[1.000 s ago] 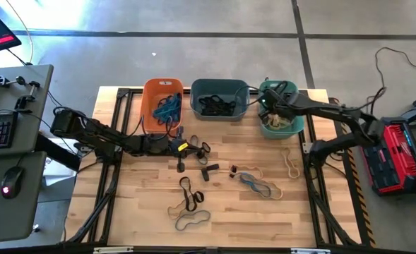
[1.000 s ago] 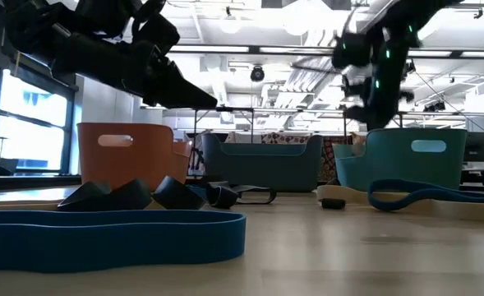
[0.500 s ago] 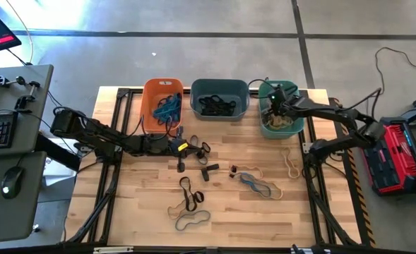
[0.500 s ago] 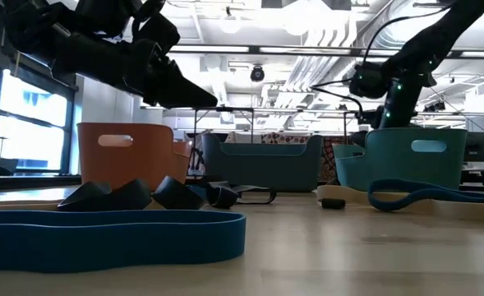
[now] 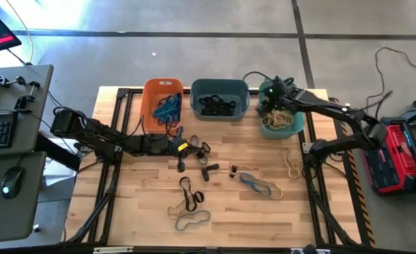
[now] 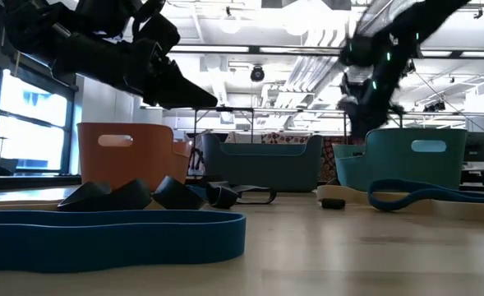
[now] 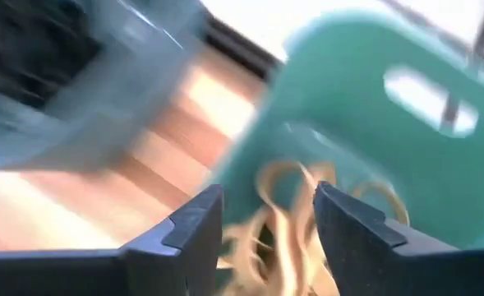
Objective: Sort rubber bands into baskets
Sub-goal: Put the black rubber band into the blue bin
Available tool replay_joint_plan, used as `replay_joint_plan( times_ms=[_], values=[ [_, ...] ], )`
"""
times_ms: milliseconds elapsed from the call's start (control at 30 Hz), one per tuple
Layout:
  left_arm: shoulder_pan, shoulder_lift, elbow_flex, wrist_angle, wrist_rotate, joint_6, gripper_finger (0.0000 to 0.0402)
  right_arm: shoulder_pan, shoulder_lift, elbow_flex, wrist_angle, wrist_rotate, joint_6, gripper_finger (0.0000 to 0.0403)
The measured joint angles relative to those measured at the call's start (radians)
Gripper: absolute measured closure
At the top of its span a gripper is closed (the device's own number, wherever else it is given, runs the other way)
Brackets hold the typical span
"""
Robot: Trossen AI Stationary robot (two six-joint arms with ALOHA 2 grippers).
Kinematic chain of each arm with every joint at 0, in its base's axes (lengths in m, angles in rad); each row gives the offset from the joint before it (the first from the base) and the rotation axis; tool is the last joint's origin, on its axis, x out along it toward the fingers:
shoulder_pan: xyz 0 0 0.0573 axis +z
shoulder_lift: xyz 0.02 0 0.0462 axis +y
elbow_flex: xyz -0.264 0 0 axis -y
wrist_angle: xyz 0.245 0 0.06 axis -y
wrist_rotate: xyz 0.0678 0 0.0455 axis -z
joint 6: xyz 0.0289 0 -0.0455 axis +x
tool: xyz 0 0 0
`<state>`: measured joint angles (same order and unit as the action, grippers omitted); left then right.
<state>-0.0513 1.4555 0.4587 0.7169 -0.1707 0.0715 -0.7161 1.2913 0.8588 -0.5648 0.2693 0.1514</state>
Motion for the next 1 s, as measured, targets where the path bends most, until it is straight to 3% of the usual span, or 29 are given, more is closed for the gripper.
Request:
replay_joint_plan(
  times_ms=[200,467,733,900,1000],
  values=[
    [-0.003,0.000,0.001,-0.018,0.004,-0.016,0.0401,0.208,-0.094,0.071,-0.025,0.027,0.027,0.0235],
    [-0.004,0.001,0.001,-0.095,0.063,-0.010,0.0401,0.589,-0.111,-0.002,0.048,0.027,0.172,0.0252],
    [-0.004,0.001,0.001,-0.166,0.123,0.021,0.0401,0.924,0.048,-0.030,0.295,0.081,0.276,0.0237],
    [-0.008,0.001,0.001,-0.205,0.172,0.012,0.0401,1.022,0.212,-0.030,0.548,0.094,0.235,0.0218],
    [-0.018,0.001,0.001,-0.209,0.175,0.012,0.0401,1.038,0.308,-0.012,0.614,0.095,0.214,0.0210]
  ],
)
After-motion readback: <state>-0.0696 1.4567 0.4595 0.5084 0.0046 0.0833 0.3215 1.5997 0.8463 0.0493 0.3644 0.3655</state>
